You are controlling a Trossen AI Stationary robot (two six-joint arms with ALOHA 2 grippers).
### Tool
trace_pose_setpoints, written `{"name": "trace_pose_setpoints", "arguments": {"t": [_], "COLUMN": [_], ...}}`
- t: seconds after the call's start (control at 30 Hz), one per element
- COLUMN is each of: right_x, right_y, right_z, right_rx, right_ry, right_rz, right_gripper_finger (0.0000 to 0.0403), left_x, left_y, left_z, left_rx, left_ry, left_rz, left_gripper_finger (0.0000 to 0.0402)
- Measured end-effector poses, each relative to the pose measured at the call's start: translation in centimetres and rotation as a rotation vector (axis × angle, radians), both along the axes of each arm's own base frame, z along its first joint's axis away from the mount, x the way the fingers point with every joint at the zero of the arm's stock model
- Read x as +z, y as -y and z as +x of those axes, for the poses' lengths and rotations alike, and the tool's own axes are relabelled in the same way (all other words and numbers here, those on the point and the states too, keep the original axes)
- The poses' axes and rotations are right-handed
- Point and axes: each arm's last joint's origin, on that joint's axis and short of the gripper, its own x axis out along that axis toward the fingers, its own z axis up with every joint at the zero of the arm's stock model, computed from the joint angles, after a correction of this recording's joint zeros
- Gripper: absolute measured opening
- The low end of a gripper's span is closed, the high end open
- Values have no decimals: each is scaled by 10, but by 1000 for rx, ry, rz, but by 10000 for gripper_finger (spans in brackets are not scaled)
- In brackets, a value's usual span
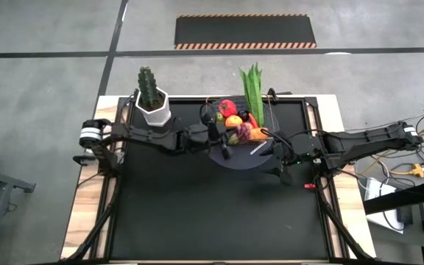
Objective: Build produce basket
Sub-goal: Put the red grapes into the gold wire basket, then return to Home Position
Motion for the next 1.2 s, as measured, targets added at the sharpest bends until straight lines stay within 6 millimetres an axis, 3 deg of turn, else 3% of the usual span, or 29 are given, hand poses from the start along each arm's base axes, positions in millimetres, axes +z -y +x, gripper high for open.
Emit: {"name": "trace_pose_setpoints", "arguments": {"t": [0.2, 0.4, 0.63, 1.03, 1.2], "right_x": [0, 0, 0, 0, 0], "right_y": [0, 0, 0, 0, 0], "right_z": [0, 0, 0, 0, 0], "right_rx": [-2, -2, -6, -7, -7], "right_ry": [3, 4, 3, 2, 2], "right_rz": [3, 3, 10, 11, 10], "right_gripper_finger": [286, 286, 286, 286, 286], "left_x": [-17, -37, -46, -50, -40], "left_y": [-16, -17, -22, -22, -21], "left_z": [11, 21, 26, 24, 18], "left_rx": [37, 43, 85, 89, 91], "left_ry": [29, 14, 43, 45, 35], "left_rz": [0, -6, -22, -65, -66], "left_gripper_finger": [1, 1, 7, 94, 130]}}
